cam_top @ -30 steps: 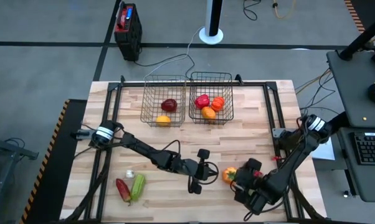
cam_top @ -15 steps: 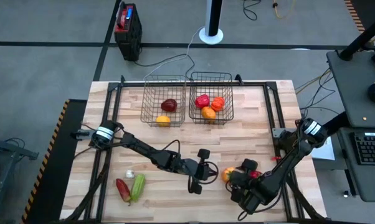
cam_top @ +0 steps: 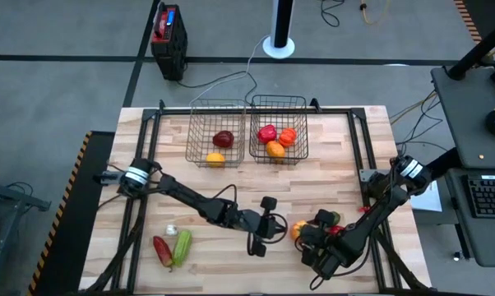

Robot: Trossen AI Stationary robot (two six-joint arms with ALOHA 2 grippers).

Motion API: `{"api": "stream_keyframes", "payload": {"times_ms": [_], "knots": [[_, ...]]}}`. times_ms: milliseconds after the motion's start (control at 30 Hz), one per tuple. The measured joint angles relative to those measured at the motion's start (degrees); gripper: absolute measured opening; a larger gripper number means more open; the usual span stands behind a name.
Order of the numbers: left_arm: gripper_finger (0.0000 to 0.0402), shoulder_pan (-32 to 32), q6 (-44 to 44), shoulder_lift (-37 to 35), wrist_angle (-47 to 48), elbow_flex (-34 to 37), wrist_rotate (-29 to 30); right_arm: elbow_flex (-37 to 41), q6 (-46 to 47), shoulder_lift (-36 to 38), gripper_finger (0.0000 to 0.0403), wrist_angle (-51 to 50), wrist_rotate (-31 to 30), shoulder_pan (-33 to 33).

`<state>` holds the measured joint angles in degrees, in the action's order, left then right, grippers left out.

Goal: Sort produce into baskets
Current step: Put the orange tomato into the silver wire basket

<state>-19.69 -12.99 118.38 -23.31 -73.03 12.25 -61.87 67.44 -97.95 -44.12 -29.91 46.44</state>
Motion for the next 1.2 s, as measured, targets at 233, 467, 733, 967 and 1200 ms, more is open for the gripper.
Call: {"api": "stream_keyframes", "payload": {"times_ms": [233, 467, 733, 967, 1200], "knots": [[0.0000, -0.3, 0.0, -3.7, 4.4, 0.1, 0.2, 0.0, -0.6, 0.0, 0.0325, 0.0, -0.1, 0.0], [0.0000, -0.9, -0.2, -10.5, 12.8, 1.4, 0.8, 0.0, -0.5, 0.1, 0.0325, -0.1, -0.6, 0.0], [0.0000, -2.9, 2.5, -21.2, 12.5, 10.8, 7.0, -1.8, -3.0, 1.2, 0.0326, -0.3, -4.7, -0.4], [0.0000, -8.9, 4.2, -32.4, 12.5, 18.4, 23.0, -5.8, -15.5, 2.2, 0.0326, -0.5, -4.6, -6.3], [0.0000, -13.8, 9.5, -41.1, 13.3, 25.0, 33.3, -11.5, -33.7, 2.2, 0.0327, 0.0, -3.7, -14.5]]}}
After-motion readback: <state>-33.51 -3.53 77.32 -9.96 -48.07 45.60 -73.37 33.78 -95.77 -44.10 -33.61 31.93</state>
